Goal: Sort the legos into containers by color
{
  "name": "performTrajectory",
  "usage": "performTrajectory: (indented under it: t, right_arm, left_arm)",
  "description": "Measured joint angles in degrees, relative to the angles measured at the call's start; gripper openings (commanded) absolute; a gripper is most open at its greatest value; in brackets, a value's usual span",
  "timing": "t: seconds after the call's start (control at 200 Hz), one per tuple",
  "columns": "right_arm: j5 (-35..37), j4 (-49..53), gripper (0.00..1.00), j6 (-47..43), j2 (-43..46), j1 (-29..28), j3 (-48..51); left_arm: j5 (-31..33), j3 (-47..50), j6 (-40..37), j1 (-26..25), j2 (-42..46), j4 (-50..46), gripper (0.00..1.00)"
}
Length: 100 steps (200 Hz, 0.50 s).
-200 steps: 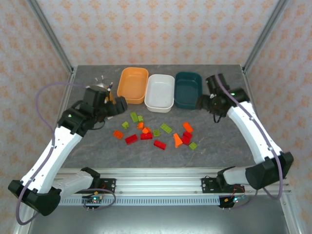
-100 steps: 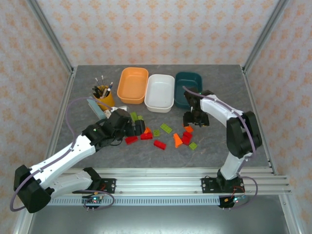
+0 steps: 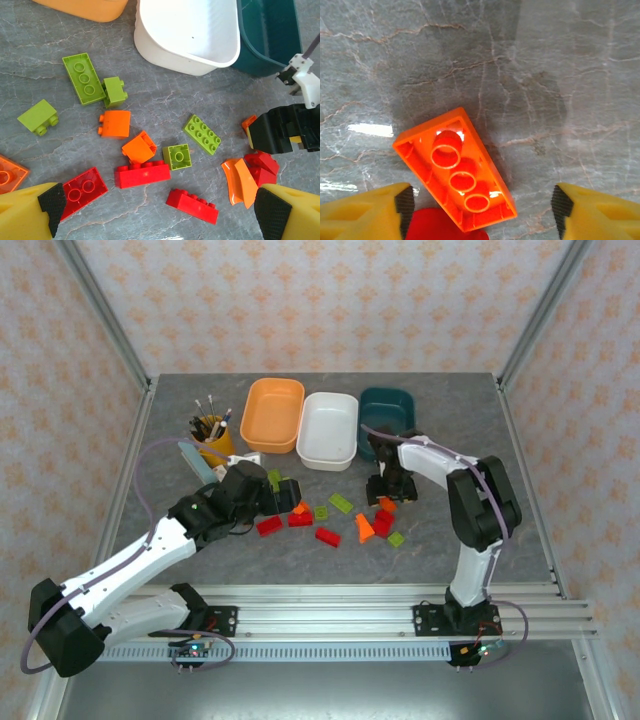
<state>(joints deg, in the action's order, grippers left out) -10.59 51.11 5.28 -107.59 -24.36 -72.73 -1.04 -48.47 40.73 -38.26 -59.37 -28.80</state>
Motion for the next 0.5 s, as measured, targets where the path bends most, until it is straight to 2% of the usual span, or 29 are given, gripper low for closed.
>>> performTrajectory:
  t: [0.5]
  right_arm:
    - [0.26,-0.17,0.32,0.02,-2.84,-0.52,-1.73]
  left_arm:
    - [0.04,0.31,1.29,0.00,0.74,-0.02,1.00]
